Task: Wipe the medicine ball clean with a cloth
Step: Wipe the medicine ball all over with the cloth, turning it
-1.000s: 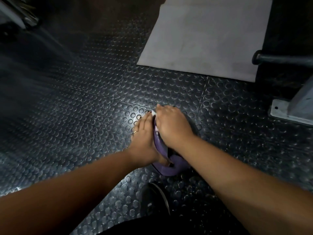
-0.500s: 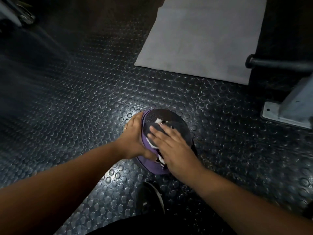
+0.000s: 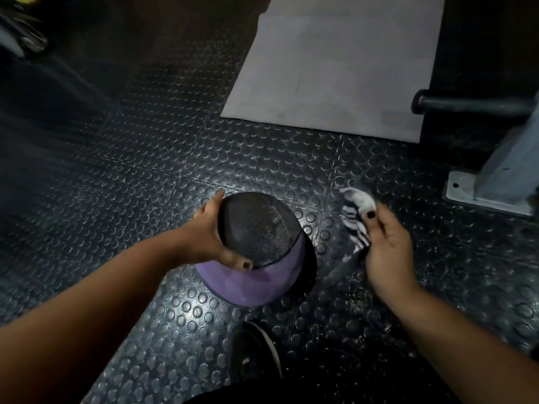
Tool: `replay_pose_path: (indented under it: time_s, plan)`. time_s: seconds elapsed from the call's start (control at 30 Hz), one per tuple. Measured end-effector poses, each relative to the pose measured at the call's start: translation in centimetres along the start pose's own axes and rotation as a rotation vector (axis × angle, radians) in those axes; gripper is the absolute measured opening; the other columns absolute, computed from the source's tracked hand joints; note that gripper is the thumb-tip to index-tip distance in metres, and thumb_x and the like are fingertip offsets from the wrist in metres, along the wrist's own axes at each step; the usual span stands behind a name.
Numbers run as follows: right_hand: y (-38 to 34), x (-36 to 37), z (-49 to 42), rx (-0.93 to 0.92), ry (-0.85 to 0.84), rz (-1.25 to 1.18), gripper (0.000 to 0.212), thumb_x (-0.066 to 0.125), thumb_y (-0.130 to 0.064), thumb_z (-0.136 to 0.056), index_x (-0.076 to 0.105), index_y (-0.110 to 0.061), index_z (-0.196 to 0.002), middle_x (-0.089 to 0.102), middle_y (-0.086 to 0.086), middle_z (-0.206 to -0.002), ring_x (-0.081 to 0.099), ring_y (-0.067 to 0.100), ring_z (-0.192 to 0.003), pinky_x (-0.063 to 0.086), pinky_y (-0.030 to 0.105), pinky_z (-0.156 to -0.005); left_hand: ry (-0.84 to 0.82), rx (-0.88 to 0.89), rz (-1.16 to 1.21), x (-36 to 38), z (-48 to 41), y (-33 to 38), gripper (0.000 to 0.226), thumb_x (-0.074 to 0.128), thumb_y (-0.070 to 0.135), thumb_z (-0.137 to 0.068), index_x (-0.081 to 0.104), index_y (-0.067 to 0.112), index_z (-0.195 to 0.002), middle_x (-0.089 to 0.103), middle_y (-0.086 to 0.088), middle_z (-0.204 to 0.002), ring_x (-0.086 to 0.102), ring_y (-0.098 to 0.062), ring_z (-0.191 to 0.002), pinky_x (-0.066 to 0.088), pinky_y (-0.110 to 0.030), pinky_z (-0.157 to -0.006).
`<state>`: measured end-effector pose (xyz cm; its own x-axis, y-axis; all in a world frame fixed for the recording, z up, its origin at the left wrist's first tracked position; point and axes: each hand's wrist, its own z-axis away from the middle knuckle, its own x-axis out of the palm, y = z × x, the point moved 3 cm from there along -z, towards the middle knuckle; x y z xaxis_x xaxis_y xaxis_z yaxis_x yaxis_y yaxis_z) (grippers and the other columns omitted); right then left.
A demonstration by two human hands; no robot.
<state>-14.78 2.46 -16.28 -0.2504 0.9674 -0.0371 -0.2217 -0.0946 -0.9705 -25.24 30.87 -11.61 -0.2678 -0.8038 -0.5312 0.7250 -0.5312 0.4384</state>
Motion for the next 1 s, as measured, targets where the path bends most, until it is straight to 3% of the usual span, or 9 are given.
replay_pose_path:
  time_s: [0.1, 0.23, 0.37, 0.5, 0.6, 0.7, 0.77, 0.87, 1.0]
  plan:
    - [-0.5, 0.6, -1.0, -0.009, 0.051, -0.07, 0.028, 0.045, -0.024, -0.1, 0.06, -0.027, -0.122, 0.067, -0.008, -0.113, 0.062, 0.011, -0.108, 0.049, 0.03, -0.095, 0.299, -0.038, 0.228, 0.2, -0.6, 1.4, 0.105, 0.069, 0.069, -0.068, 0.029, 0.022, -0.153, 0.037, -0.001, -0.143, 0.039, -0.026, -0.135, 0.038, -0.054, -0.112]
    - [-0.4, 4.3, 0.9, -0.047, -0.013, 0.002, 0.027, 0.046, -0.025, -0.098, 0.06, -0.032, -0.12, 0.063, -0.005, -0.115, 0.059, 0.015, -0.107, 0.051, 0.032, -0.091, 0.667, -0.005, 0.056, 2.5, -1.1, 1.0, 0.039, 0.038, 0.047, -0.103, 0.052, 0.02, -0.127, 0.045, 0.003, -0.122, 0.042, -0.028, -0.127, 0.033, -0.058, -0.109]
    - [-0.8, 9.3, 4.5, -0.26, -0.146, 0.323, 0.042, 0.037, -0.035, -0.099, 0.045, -0.033, -0.14, 0.04, -0.012, -0.144, 0.035, 0.006, -0.13, 0.033, 0.029, -0.107, 0.712, 0.0, -0.053, 3.9, -0.5, 1.5, 0.037, 0.033, 0.044, -0.103, 0.051, 0.021, -0.125, 0.046, 0.0, -0.129, 0.039, -0.027, -0.126, 0.033, -0.061, -0.105]
    - [0.4, 12.3, 5.3, -0.398, -0.269, 0.609, 0.051, 0.024, -0.038, -0.098, 0.033, -0.026, -0.148, 0.022, -0.008, -0.157, 0.015, 0.012, -0.144, 0.016, 0.039, -0.117, 0.731, 0.104, -0.161, 4.7, 0.3, 1.1, 0.053, 0.02, 0.05, -0.093, 0.051, 0.02, -0.124, 0.05, 0.003, -0.126, 0.044, -0.02, -0.12, 0.033, -0.058, -0.106]
    - [0.1, 13.4, 3.2, -0.293, -0.3, 0.642, 0.058, 0.014, -0.046, -0.095, 0.035, -0.026, -0.146, 0.028, -0.007, -0.155, 0.019, 0.015, -0.144, 0.017, 0.04, -0.118, 0.733, 0.135, -0.154, 4.7, 0.8, -0.1, 0.06, 0.018, 0.051, -0.091, 0.051, 0.015, -0.127, 0.052, 0.0, -0.128, 0.047, -0.021, -0.122, 0.034, -0.059, -0.107]
    - [-0.6, 14.6, 0.0, -0.158, -0.348, 0.648, 0.05, 0.024, -0.041, -0.099, 0.048, -0.02, -0.138, 0.044, -0.004, -0.146, 0.037, 0.017, -0.134, 0.028, 0.033, -0.112, 0.75, 0.126, -0.147, 4.6, 1.3, -1.2, 0.061, 0.019, 0.05, -0.091, 0.051, 0.01, -0.125, 0.052, -0.005, -0.126, 0.05, -0.025, -0.118, 0.038, -0.056, -0.103]
    - [-0.8, 15.3, -1.6, -0.068, -0.408, 0.637, 0.038, 0.033, -0.034, -0.101, 0.06, -0.016, -0.12, 0.058, -0.001, -0.125, 0.051, 0.02, -0.114, 0.039, 0.032, -0.092, 0.758, 0.127, -0.146, 4.6, 1.5, -1.6, 0.06, 0.02, 0.048, -0.093, 0.051, 0.007, -0.123, 0.053, -0.007, -0.126, 0.051, -0.027, -0.117, 0.038, -0.057, -0.103]
    - [-0.3, 15.9, -4.2, 0.076, -0.484, 0.598, 0.034, 0.037, -0.035, -0.101, 0.06, -0.015, -0.087, 0.062, 0.004, -0.091, 0.055, 0.024, -0.086, 0.036, 0.031, -0.065, 0.744, 0.226, -0.214, 4.8, 1.6, -1.0, 0.054, 0.023, 0.04, -0.097, 0.053, 0.007, -0.126, 0.054, -0.008, -0.131, 0.048, -0.026, -0.125, 0.034, -0.062, -0.108]
    - [2.0, 15.2, -7.5, 0.383, -0.6, 0.585, 0.036, 0.037, -0.022, -0.103, 0.057, -0.006, -0.128, 0.053, 0.015, -0.132, 0.051, 0.03, -0.117, 0.038, 0.031, -0.091, 0.714, 0.395, -0.283, 5.8, 2.1, -0.2, 0.044, 0.029, 0.032, -0.099, 0.055, 0.012, -0.127, 0.055, -0.003, -0.135, 0.044, -0.017, -0.131, 0.03, -0.063, -0.112]
